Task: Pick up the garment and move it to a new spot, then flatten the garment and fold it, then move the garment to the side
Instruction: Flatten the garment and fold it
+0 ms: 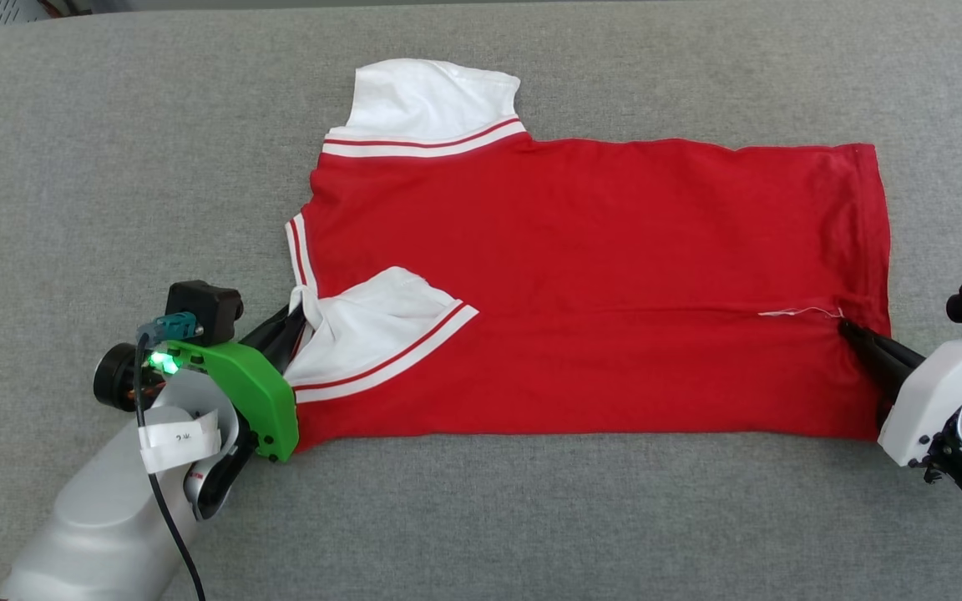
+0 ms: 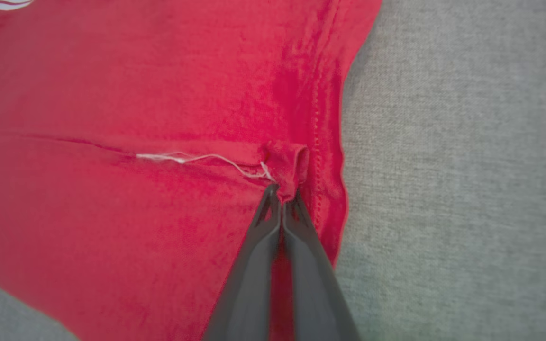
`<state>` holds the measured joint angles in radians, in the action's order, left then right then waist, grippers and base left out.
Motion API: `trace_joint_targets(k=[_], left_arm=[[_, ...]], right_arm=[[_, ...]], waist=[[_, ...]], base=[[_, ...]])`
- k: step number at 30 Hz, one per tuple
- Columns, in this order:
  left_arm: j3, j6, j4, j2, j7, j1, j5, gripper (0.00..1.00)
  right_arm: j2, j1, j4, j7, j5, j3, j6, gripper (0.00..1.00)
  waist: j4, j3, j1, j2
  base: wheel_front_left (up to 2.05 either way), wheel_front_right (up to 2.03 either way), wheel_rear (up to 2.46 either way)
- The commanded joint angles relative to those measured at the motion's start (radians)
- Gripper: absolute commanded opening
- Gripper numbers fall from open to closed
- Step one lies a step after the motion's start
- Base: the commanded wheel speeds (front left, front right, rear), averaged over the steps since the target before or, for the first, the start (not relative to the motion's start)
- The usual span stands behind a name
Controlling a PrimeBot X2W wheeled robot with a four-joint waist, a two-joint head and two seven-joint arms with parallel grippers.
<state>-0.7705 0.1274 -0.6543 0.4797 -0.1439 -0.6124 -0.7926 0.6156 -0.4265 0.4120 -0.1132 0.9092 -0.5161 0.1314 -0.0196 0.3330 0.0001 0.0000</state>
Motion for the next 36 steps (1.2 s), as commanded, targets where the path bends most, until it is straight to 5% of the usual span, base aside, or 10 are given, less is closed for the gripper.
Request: trace_joint_targets(k=[1, 2, 3, 4, 5, 15, 19, 36], left_arm=[[-0.026, 0.003, -0.025, -0.013, 0.001, 0.002, -0.008, 0.00], [-0.036, 0.003, -0.040, -0.016, -0.010, -0.001, -0.017, 0.00], [-0.041, 0.003, -0.051, -0.019, -0.019, -0.003, -0.027, 0.03], [-0.049, 0.003, -0.066, -0.021, -0.029, -0.008, -0.037, 0.93], [-0.054, 0.003, -0.073, -0.021, -0.042, -0.014, -0.037, 1.00], [-0.077, 0.003, -0.021, 0.065, -0.095, -0.073, -0.050, 1.00], [-0.091, 0.003, 0.044, 0.109, -0.038, -0.099, -0.069, 1.00], [-0.261, 0.003, 0.258, 0.192, 0.676, -0.203, -0.343, 1.00]], right_arm=[[-0.006, -0.013, 0.014, 0.011, -0.004, -0.011, -0.001, 0.00], [-0.006, -0.014, 0.021, 0.026, -0.005, -0.014, -0.001, 0.00], [-0.006, -0.013, 0.025, 0.036, -0.003, -0.015, -0.001, 0.23], [-0.004, -0.010, 0.025, 0.050, 0.001, -0.017, -0.001, 0.85], [0.000, -0.007, 0.024, 0.062, 0.002, -0.015, -0.001, 1.00], [0.071, 0.092, -0.092, 0.144, 0.010, 0.050, -0.001, 1.00], [0.092, 0.151, -0.147, 0.145, 0.001, 0.100, -0.001, 1.00], [0.013, 0.269, -0.262, 0.036, -0.090, 0.235, -0.001, 1.00]], waist=[[0.003, -0.007, -0.0001, 0.0000], [0.005, -0.013, -0.0001, 0.0000], [0.007, -0.018, -0.0001, 0.0000], [0.010, -0.028, -0.0001, 0.0000], [0.014, -0.035, -0.0001, 0.0000], [0.048, -0.123, -0.0001, 0.0000], [0.063, -0.156, -0.0001, 0.0000], [0.069, -0.180, -0.0001, 0.0000]], base=[[0.00, 0.00, 0.00], [0.00, 0.00, 0.00], [0.00, 0.00, 0.00], [0.00, 0.00, 0.00], [0.00, 0.00, 0.00], [0.00, 0.00, 0.00], [0.00, 0.00, 0.00], [0.00, 0.00, 0.00]])
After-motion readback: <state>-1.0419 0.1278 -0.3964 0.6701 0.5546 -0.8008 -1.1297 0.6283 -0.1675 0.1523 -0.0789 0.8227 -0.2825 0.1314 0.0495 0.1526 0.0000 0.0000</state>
